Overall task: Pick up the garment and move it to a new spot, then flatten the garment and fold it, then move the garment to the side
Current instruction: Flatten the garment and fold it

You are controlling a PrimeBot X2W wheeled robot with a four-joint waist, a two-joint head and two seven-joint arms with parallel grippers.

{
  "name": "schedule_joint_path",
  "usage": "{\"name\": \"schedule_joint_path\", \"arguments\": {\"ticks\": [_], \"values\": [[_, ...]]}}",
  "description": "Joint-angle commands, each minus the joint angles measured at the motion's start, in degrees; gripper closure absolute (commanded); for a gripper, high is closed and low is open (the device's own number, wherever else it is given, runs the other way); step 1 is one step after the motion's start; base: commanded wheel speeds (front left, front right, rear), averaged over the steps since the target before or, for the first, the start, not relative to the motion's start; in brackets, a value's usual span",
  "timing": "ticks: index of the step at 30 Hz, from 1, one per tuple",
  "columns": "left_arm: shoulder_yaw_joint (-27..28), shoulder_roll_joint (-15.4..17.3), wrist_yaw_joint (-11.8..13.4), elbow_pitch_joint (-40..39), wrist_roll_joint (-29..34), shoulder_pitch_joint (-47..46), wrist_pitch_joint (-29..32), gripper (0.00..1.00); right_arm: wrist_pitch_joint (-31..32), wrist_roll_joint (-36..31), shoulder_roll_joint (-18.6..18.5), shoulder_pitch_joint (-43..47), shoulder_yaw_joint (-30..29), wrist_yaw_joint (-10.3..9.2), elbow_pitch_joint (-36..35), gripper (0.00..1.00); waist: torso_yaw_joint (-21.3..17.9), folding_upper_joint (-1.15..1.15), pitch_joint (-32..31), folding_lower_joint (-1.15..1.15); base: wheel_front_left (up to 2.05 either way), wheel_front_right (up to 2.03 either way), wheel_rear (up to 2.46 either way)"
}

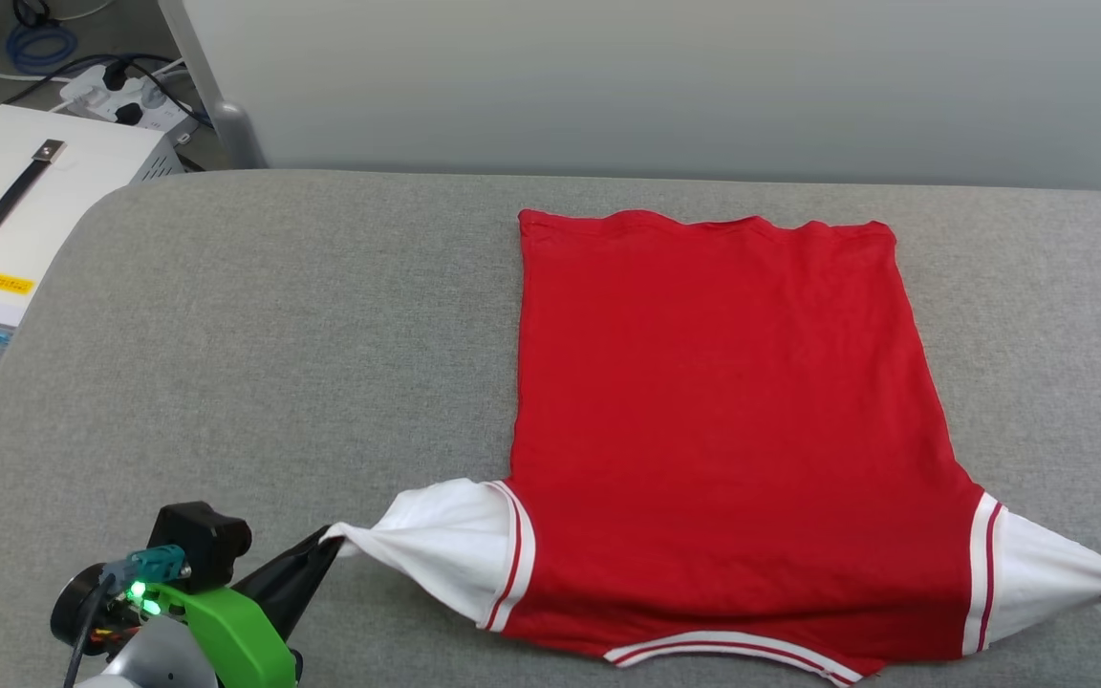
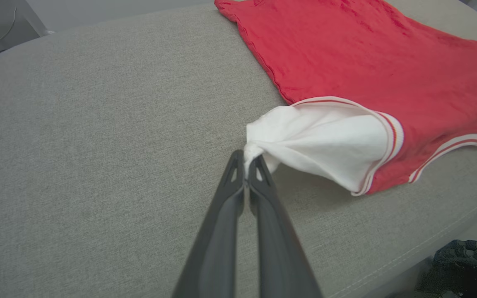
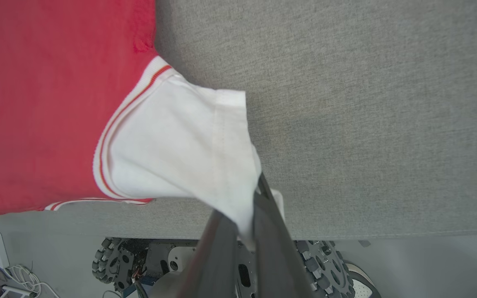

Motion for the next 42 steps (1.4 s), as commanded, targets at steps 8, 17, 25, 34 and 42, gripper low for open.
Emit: {"name": "schedule_joint_path", "arguments": {"ticks": [8,17,25,34,42], "values": [[-0.05,0.34,0.67,-6.73,0.81,-0.88,0.85,1.00,0.03,-0.06,0.90,-2.87,-0.01,-0.04,-5.63,0.00,1.41,0.00,4.36,0.01,0.00,0.00,0.00],[0.23,2.38,2.60,-15.46,2.56,-3.23,4.73,1.00,-0.05,-1.63,0.39,-18.08,2.67,-0.04,-7.15,0.00,4.55,0.00,15.20,0.01,0.00,0.00,0.00],[0.31,2.71,2.94,-21.17,4.53,-6.25,6.50,1.00,2.01,-8.72,-2.82,-34.76,3.37,-0.04,0.01,0.00,9.10,0.00,25.39,0.01,0.00,0.00,0.00],[-0.16,1.15,2.74,-22.57,6.64,-9.28,6.43,1.00,2.37,-16.59,-5.55,-49.30,3.94,-0.04,10.97,0.00,13.27,0.00,31.53,0.01,0.00,0.00,0.00],[-0.28,0.17,2.42,-22.46,7.02,-10.37,5.63,1.00,0.49,-20.27,-7.32,-54.13,4.27,-0.04,17.54,0.00,15.06,0.00,33.46,0.01,0.00,0.00,0.00]]}}
